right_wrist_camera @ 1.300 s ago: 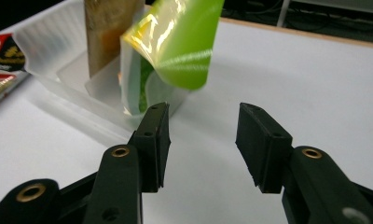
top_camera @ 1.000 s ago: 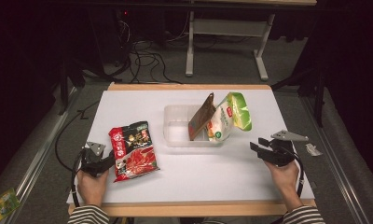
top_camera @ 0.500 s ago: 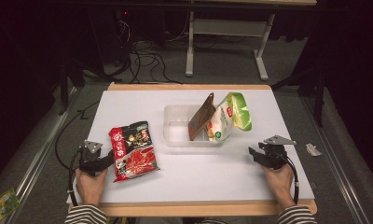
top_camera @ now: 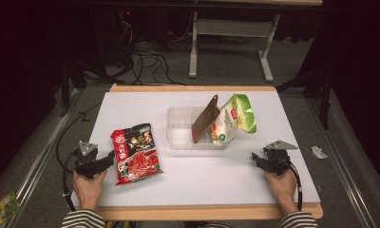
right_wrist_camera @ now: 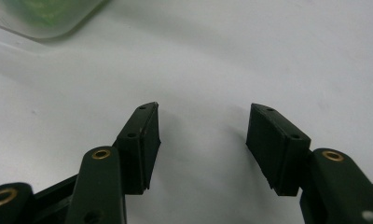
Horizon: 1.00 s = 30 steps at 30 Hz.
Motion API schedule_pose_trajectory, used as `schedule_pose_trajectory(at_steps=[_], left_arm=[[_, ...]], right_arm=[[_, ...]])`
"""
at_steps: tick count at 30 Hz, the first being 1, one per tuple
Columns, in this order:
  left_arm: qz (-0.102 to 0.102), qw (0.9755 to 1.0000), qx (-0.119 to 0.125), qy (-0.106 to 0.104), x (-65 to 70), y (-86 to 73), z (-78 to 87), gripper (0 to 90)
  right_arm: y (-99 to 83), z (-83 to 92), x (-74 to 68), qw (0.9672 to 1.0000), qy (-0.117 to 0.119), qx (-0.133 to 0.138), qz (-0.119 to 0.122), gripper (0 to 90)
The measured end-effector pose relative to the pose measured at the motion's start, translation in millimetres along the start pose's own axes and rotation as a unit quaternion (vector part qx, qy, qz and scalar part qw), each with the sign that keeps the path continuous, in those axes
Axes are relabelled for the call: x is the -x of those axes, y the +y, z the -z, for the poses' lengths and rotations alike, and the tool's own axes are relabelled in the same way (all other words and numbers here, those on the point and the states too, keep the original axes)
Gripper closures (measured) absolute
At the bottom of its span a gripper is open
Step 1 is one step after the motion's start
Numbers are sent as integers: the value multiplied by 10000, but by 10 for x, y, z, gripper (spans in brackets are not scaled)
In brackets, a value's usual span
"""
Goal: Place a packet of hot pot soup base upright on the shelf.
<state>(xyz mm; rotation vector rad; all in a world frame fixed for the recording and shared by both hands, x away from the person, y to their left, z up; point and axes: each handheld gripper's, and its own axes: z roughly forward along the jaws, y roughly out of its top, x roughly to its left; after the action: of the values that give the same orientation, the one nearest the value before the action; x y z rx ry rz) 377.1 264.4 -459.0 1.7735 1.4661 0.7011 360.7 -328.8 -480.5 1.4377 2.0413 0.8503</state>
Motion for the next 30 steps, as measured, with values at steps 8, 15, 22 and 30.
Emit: schedule_pose_trajectory(at_steps=[8, 15, 22, 30], left_arm=[[-126, 9991, -240, -328, 59, 322, -83, 344], [91, 9962, -755, -434, 25, 511, -308, 344], [394, 9914, -1104, -577, -55, 565, -510, 342], [561, 9863, -1395, -674, -69, 547, -653, 345]], right_arm=[[-3, 1, -10, 10000, -20, 12, 32, 450], [-4, 0, -13, 10000, -31, 28, 58, 451], [-4, 0, -13, 10000, -36, 30, 70, 451], [-5, 4, -23, 9999, -68, 27, 95, 453]])
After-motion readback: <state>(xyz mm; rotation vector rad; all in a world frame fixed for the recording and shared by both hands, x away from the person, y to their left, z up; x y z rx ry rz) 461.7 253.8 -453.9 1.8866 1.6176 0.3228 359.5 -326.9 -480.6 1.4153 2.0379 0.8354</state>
